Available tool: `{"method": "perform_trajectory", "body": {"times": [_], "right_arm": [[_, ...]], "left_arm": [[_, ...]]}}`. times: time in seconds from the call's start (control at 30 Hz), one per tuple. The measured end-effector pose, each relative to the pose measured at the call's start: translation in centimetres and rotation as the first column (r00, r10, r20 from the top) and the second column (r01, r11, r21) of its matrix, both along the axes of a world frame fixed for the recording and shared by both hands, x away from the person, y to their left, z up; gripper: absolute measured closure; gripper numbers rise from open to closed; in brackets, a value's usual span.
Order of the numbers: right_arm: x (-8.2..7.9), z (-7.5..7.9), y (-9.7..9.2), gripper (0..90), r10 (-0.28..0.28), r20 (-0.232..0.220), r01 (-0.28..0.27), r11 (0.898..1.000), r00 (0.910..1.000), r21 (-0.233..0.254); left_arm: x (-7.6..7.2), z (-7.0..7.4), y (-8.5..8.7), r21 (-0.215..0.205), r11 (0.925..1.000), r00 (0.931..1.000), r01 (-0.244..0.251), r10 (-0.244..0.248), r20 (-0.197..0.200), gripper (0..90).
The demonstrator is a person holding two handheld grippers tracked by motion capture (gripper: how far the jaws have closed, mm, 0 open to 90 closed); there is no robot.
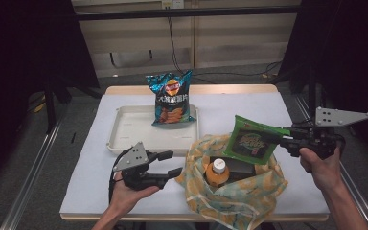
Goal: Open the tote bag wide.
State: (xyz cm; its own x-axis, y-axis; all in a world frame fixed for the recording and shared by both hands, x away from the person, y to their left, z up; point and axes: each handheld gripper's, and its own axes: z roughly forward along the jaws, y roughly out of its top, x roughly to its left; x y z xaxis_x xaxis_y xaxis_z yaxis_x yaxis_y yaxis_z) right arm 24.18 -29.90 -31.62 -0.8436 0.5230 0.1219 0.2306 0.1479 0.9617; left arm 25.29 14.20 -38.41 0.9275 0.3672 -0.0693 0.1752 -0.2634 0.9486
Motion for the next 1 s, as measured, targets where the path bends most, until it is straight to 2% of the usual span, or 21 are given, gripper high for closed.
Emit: {"method": "perform_trajectory", "body": {"times": [0.03, 0.13, 0.17, 0.27, 0.3, 0.33, 0.43, 0.57, 0.63, 0.7, 0.77, 0.8, 0.83, 0.87, 0.9, 1.0], "right_arm": [[0.1, 0.1, 0.1, 74.0, 0.005, 0.002, -0.005, 1.0, 1.0, -0.001], [0.3, 0.3, 0.4, 74.0, 0.011, 0.003, -0.011, 1.0, 0.9999, 0.003], [0.6, 0.6, 0.7, 74.0, 0.02, 0.005, -0.02, 1.0, 0.9998, 0.008], [0.8, 0.8, 1.1, 74.0, 0.032, 0.013, -0.032, 0.999, 0.9994, 0.014], [1.0, 0.8, 1.4, 74.0, 0.038, 0.013, -0.038, 0.999, 0.9992, 0.016], [1.1, 0.8, 1.5, 74.0, 0.04, 0.011, -0.041, 0.999, 0.9991, 0.017], [1.4, 0.7, 2.0, 74.0, 0.055, 0.004, -0.055, 0.998, 0.9985, 0.012], [1.8, 0.6, 2.4, 74.0, 0.065, 0.006, -0.065, 0.998, 0.9979, 0.013], [1.9, 0.6, 2.6, 74.0, 0.067, 0.002, -0.067, 0.998, 0.9978, 0.012], [2.0, 0.6, 2.8, 74.0, 0.069, 0.001, -0.069, 0.998, 0.9976, 0.01], [2.1, 0.6, 3.0, 74.0, 0.073, 0.003, -0.073, 0.997, 0.9974, 0.013], [2.1, 0.6, 3.1, 74.0, 0.075, 0.004, -0.075, 0.997, 0.9972, 0.015], [2.2, 0.6, 3.2, 74.0, 0.077, 0.002, -0.077, 0.997, 0.997, 0.013], [2.2, 0.6, 3.2, 74.0, 0.077, 0.002, -0.077, 0.997, 0.997, 0.013], [2.2, 0.4, 3.5, 74.0, 0.086, -0.001, -0.086, 0.996, 0.9963, 0.003], [2.3, 0.2, 3.7, 74.0, 0.088, -0.007, -0.088, 0.996, 0.9961, -0.004]], "left_arm": [[0.2, 0.2, -0.3, -0.012, 0.9998, 0.9998, 0.018, -0.018, 0.001, 40.6], [0.6, 0.7, -1.0, -0.013, 0.9994, 0.9995, 0.031, -0.031, 0.008, 44.9], [1.1, 1.1, -1.8, -0.026, 0.9987, 0.9989, 0.045, -0.044, 0.014, 46.5], [1.4, 1.5, -2.4, -0.022, 0.9979, 0.998, 0.061, -0.061, 0.02, 48.6], [1.8, 2.0, -3.0, -0.026, 0.997, 0.9968, 0.074, -0.073, 0.034, 48.7], [2.0, 2.2, -3.4, -0.034, 0.9953, 0.9955, 0.09, -0.089, 0.031, 49.6], [2.6, 2.7, -4.3, -0.023, 0.9928, 0.9924, 0.117, -0.116, 0.041, 50.7], [3.4, 3.2, -5.3, -0.039, 0.9911, 0.9913, 0.127, -0.126, 0.038, 53.8], [3.7, 3.4, -5.7, -0.06, 0.9905, 0.9919, 0.124, -0.122, 0.037, 54.7], [4.1, 3.6, -6.0, -0.05, 0.9908, 0.9914, 0.126, -0.124, 0.043, 55.5], [4.5, 3.9, -6.4, -0.074, 0.9897, 0.9917, 0.123, -0.12, 0.046, 55.6], [4.6, 4.2, -6.4, -0.062, 0.9901, 0.9912, 0.126, -0.123, 0.049, 55.6], [4.8, 4.6, -6.5, -0.081, 0.9872, 0.9897, 0.138, -0.134, 0.049, 55.6], [4.8, 4.6, -6.5, -0.081, 0.9872, 0.9897, 0.138, -0.134, 0.049, 55.6], [4.9, 5.3, -6.5, -0.091, 0.9877, 0.9906, 0.127, -0.122, 0.062, 55.7], [5.2, 6.0, -6.7, -0.12, 0.9823, 0.9883, 0.143, -0.136, 0.07, 56.6]]}}
